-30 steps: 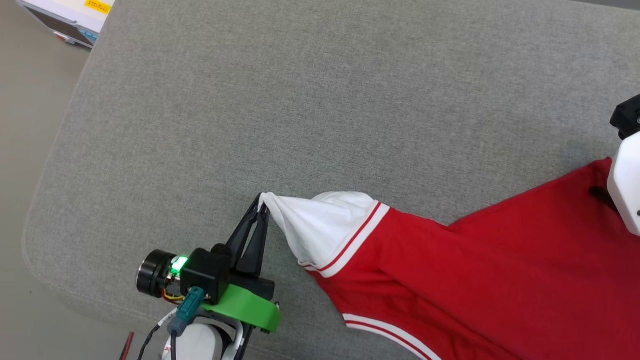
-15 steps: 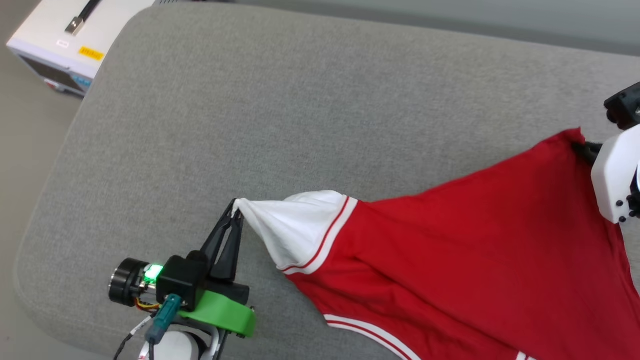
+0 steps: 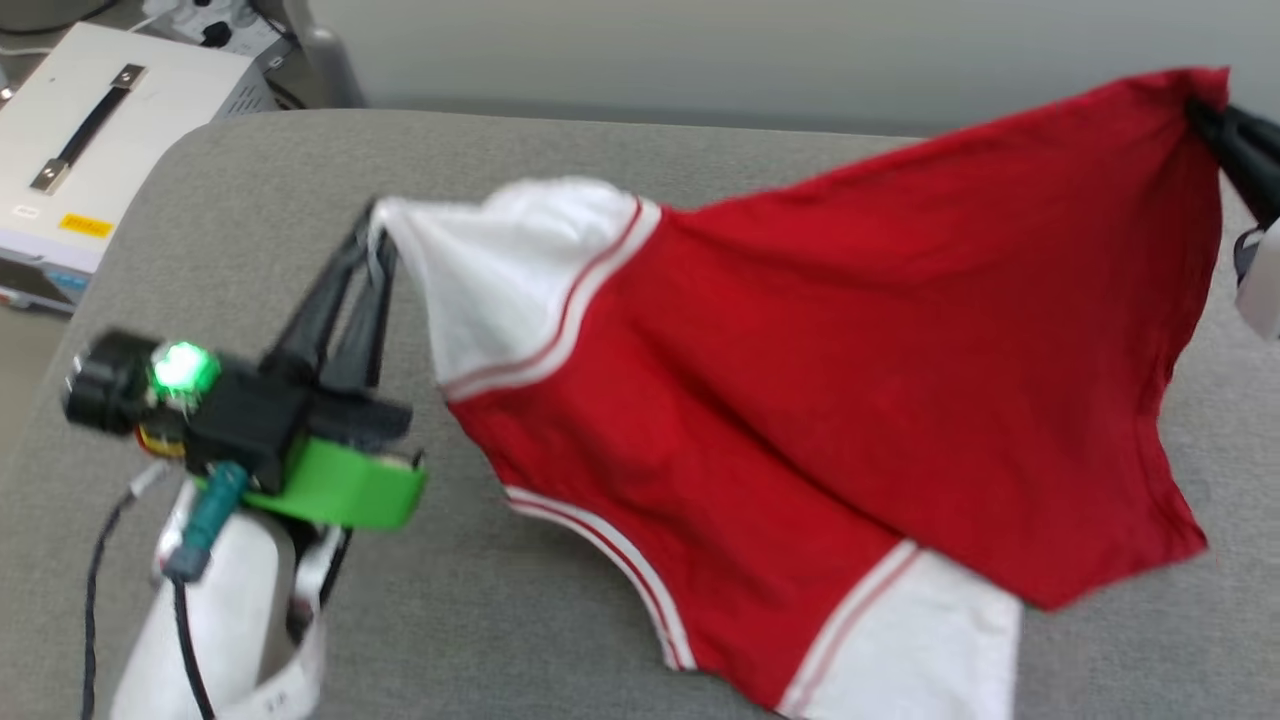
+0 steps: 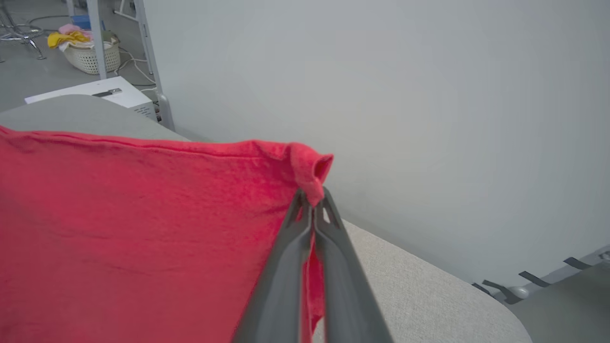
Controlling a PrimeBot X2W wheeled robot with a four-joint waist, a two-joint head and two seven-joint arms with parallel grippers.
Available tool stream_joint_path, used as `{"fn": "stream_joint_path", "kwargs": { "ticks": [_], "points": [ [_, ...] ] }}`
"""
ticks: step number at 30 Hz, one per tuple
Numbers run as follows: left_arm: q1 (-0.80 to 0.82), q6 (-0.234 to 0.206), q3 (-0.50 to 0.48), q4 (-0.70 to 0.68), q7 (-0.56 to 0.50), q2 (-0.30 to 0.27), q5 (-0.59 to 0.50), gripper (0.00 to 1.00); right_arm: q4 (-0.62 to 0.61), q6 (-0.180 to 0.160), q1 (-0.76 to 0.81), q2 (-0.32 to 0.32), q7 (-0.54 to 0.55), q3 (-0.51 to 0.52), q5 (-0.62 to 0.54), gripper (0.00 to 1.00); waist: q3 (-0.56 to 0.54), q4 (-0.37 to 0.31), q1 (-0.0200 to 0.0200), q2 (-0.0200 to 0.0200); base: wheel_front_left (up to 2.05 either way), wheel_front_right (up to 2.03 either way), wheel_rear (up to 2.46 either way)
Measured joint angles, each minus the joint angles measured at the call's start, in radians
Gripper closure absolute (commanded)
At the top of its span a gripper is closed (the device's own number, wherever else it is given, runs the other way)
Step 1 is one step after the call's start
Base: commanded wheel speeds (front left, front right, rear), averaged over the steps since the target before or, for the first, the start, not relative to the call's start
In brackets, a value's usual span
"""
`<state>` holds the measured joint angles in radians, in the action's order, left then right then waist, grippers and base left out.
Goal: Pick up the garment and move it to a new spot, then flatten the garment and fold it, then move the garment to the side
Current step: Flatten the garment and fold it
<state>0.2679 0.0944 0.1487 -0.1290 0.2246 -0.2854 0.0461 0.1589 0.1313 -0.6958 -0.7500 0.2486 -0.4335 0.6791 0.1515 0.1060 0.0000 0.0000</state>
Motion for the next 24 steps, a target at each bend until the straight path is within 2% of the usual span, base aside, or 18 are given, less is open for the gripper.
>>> {"fn": "stream_joint_path", "kwargs": {
  "ticks": [10, 17, 24],
  "points": [
    [0.404, 0.026, 0.045, 0.016, -0.062, -0.057, 0.033, 1.00, -0.084, 0.000, -0.095, 0.075, 0.017, 0.177, -0.064, 1.00, 0.062, -0.045, 0.0000, 0.0001, 0.00, 0.00, 0.00],
    [0.783, 0.034, 0.103, 0.167, -0.078, -0.085, 0.115, 1.00, -0.078, 0.000, -0.329, 0.103, 0.080, 0.245, -0.100, 1.00, 0.163, -0.053, 0.0000, 0.0000, 0.00, 0.00, 0.00],
    [1.160, 0.034, 0.214, 0.386, -0.055, -0.135, 0.169, 1.00, 0.063, 0.000, -0.628, 0.153, 0.098, 0.218, -0.178, 1.00, 0.273, -0.056, 0.0001, 0.0000, 0.00, 0.00, 0.00]
  ]
}}
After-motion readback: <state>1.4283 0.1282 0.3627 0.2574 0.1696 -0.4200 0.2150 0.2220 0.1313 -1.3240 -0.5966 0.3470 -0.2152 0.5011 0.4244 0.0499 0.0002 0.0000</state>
